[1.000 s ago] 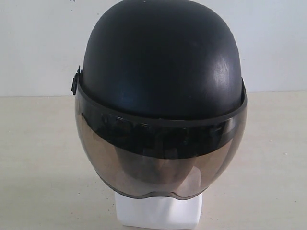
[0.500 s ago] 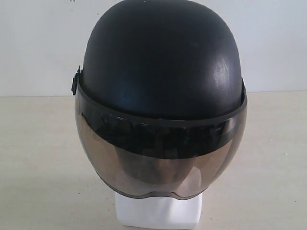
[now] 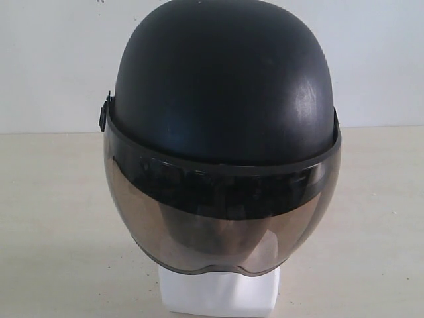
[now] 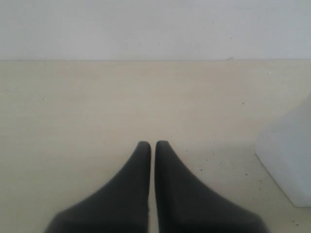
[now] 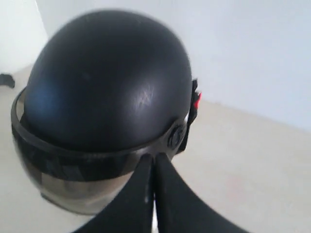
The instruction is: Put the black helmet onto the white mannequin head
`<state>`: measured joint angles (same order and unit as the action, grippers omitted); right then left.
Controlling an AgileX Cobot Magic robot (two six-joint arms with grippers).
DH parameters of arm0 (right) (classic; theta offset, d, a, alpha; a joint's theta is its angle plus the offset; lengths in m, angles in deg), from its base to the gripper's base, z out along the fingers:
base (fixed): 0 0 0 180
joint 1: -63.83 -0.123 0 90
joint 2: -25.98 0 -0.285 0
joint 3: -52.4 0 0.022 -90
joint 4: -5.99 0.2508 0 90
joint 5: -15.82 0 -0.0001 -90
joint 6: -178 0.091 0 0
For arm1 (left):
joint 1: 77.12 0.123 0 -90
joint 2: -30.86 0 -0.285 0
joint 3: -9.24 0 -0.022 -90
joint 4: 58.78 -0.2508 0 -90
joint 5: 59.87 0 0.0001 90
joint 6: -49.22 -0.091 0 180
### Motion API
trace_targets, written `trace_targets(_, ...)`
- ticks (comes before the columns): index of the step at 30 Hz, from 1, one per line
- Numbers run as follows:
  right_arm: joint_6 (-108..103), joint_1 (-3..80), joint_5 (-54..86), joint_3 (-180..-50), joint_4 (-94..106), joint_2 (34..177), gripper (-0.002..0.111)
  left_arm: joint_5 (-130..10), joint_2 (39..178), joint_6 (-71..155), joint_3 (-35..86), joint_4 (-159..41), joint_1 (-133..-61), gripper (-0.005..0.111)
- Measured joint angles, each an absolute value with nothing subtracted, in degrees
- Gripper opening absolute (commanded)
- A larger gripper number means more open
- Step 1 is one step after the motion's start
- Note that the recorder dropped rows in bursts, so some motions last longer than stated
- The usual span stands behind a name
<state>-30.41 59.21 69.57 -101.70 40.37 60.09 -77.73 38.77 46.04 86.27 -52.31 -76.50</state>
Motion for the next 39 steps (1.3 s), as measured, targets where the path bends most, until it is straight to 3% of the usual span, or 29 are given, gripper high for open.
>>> trace_targets(9,-36.3,59.2,44.8,-81.0,40.2,34.9,0.0,-77.7,38.8,46.0,86.3,-52.3,-76.5,0.004)
trace_targets(21,-31.3,59.2,16.3,-56.9,56.1,37.3,0.0,-77.8,38.8,46.0,86.3,-52.3,-76.5,0.004)
trace_targets(29,-34.9,59.2,15.2,-50.7,55.5,34.2,0.0,-77.8,38.8,46.0,86.3,-52.3,-76.5,0.004)
trace_targets(34,-8.2,59.2,23.5,-50.7,19.8,34.0,0.0,-77.8,38.8,46.0,86.3,-52.3,-76.5,0.004)
trace_targets(39,-2.4,59.2,31.1,-50.7,10.8,34.0,0.0,-77.8,38.8,46.0,86.3,-52.3,-76.5,0.004)
